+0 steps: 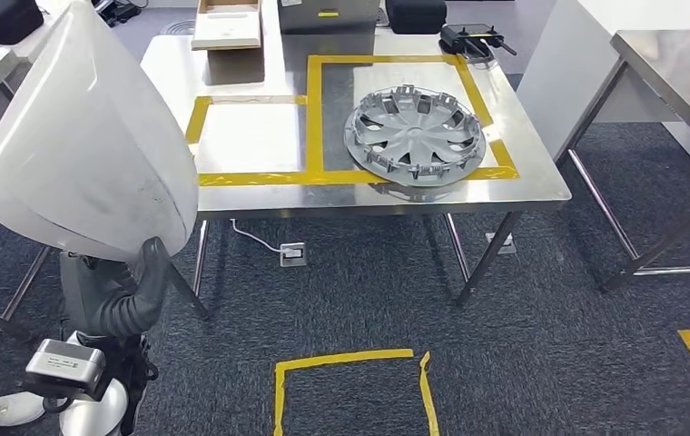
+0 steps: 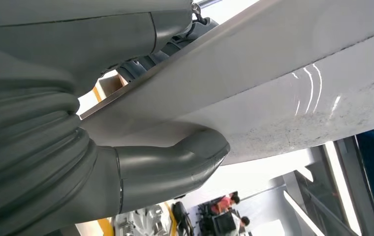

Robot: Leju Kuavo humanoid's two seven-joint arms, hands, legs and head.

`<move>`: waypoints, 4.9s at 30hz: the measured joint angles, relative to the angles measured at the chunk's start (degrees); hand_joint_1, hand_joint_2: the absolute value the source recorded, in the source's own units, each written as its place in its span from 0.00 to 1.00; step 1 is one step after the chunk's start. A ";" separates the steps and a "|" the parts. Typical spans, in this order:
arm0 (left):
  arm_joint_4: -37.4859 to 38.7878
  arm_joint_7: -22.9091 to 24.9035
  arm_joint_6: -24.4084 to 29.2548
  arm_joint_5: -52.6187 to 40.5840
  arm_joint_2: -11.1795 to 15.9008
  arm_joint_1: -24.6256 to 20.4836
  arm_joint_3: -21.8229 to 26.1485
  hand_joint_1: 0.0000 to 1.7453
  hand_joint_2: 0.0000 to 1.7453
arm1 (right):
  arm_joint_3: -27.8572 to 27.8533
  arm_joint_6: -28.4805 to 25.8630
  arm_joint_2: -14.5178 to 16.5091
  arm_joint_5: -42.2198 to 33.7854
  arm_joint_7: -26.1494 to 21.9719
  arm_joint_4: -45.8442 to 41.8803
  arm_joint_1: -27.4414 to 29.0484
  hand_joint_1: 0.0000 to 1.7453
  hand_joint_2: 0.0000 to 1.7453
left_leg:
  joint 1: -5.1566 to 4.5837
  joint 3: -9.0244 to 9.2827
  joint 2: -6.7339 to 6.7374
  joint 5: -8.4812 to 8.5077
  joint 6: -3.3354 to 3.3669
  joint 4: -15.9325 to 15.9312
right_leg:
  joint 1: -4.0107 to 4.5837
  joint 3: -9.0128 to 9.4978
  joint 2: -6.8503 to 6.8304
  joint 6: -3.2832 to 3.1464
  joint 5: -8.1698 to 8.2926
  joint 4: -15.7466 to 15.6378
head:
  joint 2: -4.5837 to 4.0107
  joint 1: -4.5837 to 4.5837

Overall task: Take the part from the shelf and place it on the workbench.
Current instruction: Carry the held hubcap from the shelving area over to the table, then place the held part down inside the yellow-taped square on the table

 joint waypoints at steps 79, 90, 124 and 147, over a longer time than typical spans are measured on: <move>-4.74 -0.73 0.70 -1.37 4.55 7.91 6.73 1.00 1.00 | -1.14 3.61 0.35 0.75 -5.31 -0.02 2.42 0.00 0.00 | 0.19 -8.08 -1.66 -8.62 -4.28 17.66 | 0.13 9.02 -0.18 -3.94 7.52 -16.95 | 0.00 -0.70; -2.73 1.74 -0.68 -2.50 6.53 3.54 8.72 1.00 1.00 | -1.11 3.45 0.80 0.71 -5.02 -0.02 2.08 0.00 0.00 | 0.49 -1.40 -1.76 1.64 -1.15 -0.28 | 0.20 9.31 -0.09 -0.95 2.49 -12.43 | 0.00 -0.28; 39.60 8.22 14.10 -43.53 11.42 -23.51 5.74 1.00 1.00 | -0.72 4.33 0.96 0.55 -4.78 0.00 1.74 0.00 0.00 | -0.02 2.79 -1.63 -1.00 -3.12 -1.53 | 0.15 6.26 0.10 -2.54 9.33 -15.94 | -0.01 -0.25; 69.78 15.07 28.81 -54.29 12.63 -36.04 5.46 1.00 1.00 | -0.73 3.55 0.94 1.23 -3.60 0.00 2.06 0.00 0.00 | -0.02 2.74 -1.62 -1.00 -3.12 -1.53 | 0.17 6.25 0.12 -2.54 9.33 -15.95 | 0.00 -0.26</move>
